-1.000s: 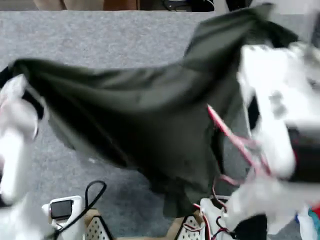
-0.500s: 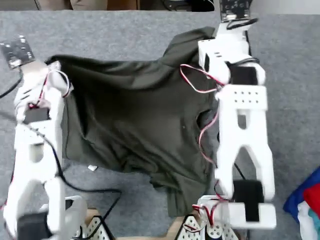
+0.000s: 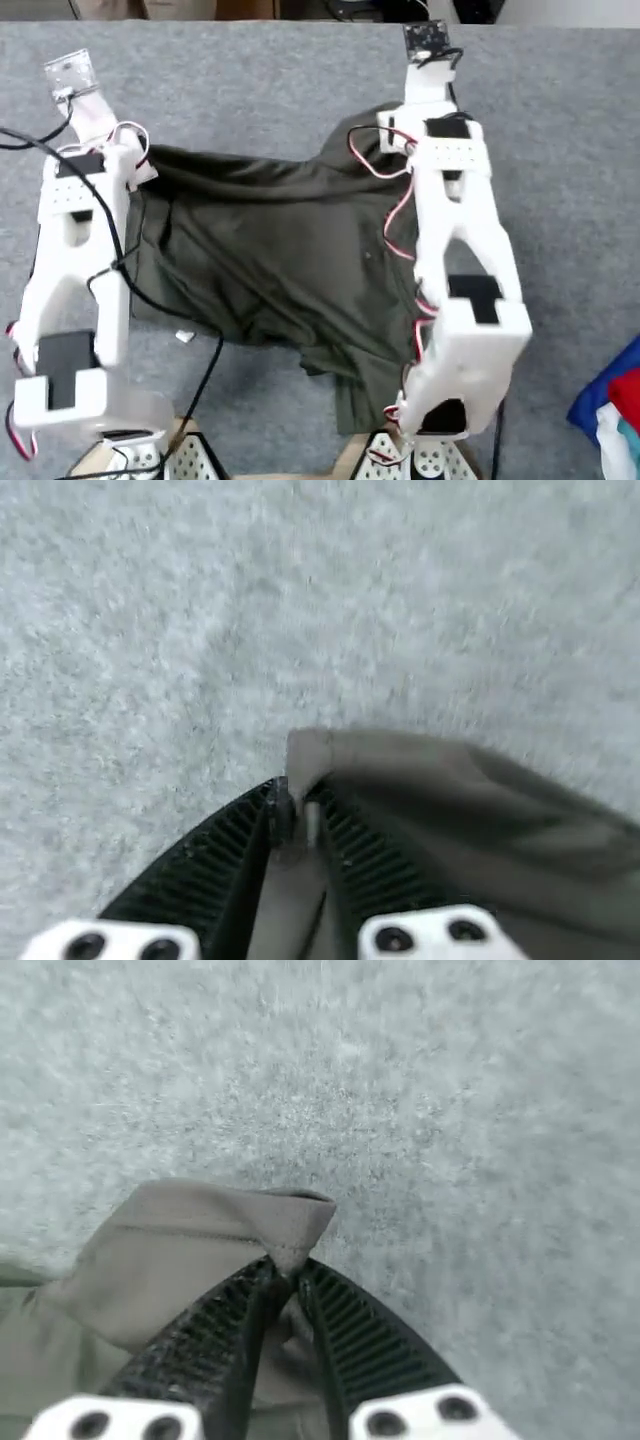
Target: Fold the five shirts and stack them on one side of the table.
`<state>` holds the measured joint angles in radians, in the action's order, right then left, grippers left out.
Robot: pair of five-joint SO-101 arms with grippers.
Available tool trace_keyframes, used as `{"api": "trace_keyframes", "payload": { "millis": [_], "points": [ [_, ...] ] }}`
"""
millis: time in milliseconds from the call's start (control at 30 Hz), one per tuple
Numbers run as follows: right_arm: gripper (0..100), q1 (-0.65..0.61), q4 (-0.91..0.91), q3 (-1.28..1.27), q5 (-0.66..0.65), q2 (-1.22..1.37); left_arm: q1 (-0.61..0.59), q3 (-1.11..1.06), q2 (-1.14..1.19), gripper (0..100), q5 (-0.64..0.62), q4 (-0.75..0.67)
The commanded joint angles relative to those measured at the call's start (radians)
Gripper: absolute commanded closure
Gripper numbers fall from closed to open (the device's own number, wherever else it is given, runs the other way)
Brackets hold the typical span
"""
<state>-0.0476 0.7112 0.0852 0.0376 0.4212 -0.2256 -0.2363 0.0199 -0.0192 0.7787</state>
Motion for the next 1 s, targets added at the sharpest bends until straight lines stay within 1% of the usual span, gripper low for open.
{"api": "trace_keyframes", "payload": {
  "millis": [0, 67, 233, 333, 433, 567, 833, 967],
  "points": [
    [99.4, -0.008, -0.069, 0.091, 0.011, 0.077, 0.026, 0.158, 0.056, 85, 0.077, 0.109],
    [99.4, -0.008, -0.092, 0.122, 0.011, 0.130, 0.025, 0.232, 0.090, 82, 0.080, 0.172],
    [99.4, 0.007, -0.084, 0.193, 0.011, 0.206, -0.008, 0.456, 0.131, 82, 0.077, 0.325],
    [99.4, 0.015, -0.084, 0.196, 0.009, 0.208, -0.003, 0.603, 0.182, 82, 0.075, 0.391],
    [99.4, 0.019, -0.086, 0.196, 0.009, 0.209, 0.006, 0.750, 0.291, 82, 0.074, 0.422],
    [99.4, 0.021, -0.087, 0.196, 0.009, 0.211, 0.012, 0.976, 0.473, 82, 0.057, 0.516],
    [99.4, 0.019, -0.086, 0.194, 0.009, 0.213, 0.009, 1.438, 0.914, 82, -0.049, 0.526],
    [99.4, 0.019, -0.086, 0.194, 0.009, 0.213, 0.018, 1.662, 1.078, 82, -0.109, 0.525]
  ]
}}
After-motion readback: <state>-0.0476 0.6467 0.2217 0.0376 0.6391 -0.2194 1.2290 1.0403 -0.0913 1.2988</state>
